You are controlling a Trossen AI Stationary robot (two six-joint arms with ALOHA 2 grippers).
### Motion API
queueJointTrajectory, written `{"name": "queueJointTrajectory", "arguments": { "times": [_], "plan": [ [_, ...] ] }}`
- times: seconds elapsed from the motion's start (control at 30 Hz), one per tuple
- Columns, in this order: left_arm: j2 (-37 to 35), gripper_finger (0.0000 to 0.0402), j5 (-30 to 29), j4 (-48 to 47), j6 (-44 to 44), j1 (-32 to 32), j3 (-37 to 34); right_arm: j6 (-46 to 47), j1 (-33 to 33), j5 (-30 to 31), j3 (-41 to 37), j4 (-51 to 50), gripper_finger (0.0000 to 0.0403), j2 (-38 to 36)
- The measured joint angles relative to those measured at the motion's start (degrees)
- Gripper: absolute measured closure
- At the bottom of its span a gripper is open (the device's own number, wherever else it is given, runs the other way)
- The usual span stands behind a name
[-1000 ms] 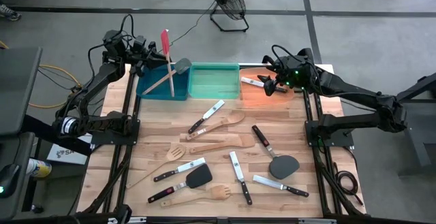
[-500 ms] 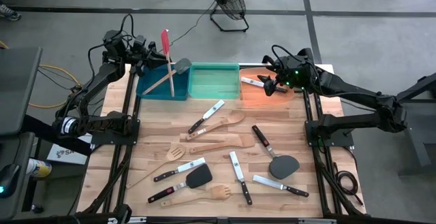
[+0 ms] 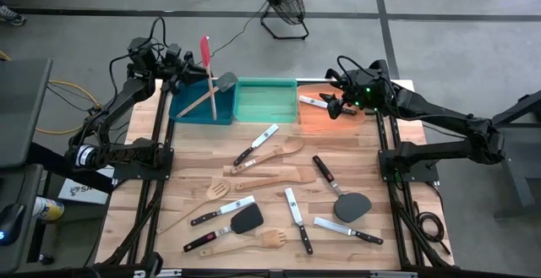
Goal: Pick & Place Kitchen Items
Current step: Put the red spatula into the blue bin
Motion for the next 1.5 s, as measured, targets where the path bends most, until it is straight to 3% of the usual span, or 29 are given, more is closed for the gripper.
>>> {"name": "queueJointTrajectory", "arguments": {
  "times": [0.1, 0.27, 0.47, 0.7, 0.97, 1.1, 1.5],
  "plan": [
    [0.18, 0.0339, -4.16, -0.37, 0.46, 0.00, 0.00, 0.00, 0.00, -0.01, 0.00, 0.00, 0.0128, -0.01],
    [0.22, 0.0339, -15.83, -1.52, 4.09, -0.05, 0.00, 0.00, 0.00, -0.30, 0.00, 0.00, 0.0128, -0.02],
    [0.22, 0.0339, -30.84, -10.40, 9.01, -0.09, 0.00, 0.38, 0.02, -1.67, 0.00, -0.02, 0.0128, -0.01],
    [0.22, 0.0339, -43.94, -16.44, 15.56, -5.28, 0.10, 0.66, 0.02, -2.18, 0.00, -0.02, 0.0128, -0.02],
    [2.09, 0.0339, -65.87, -44.63, 28.94, -13.13, 11.60, 2.14, 0.02, -3.67, 0.00, -0.02, 0.0128, 0.00],
    [5.27, 0.0339, -71.23, -53.05, 32.94, -14.86, 15.97, 2.16, 0.02, -3.75, 0.00, -0.02, 0.0128, 0.00],
    [16.77, 0.0339, -77.19, -57.98, 36.33, -16.19, 17.33, 2.09, 0.02, -4.61, 0.00, -0.03, 0.0128, 0.00]
  ]
}}
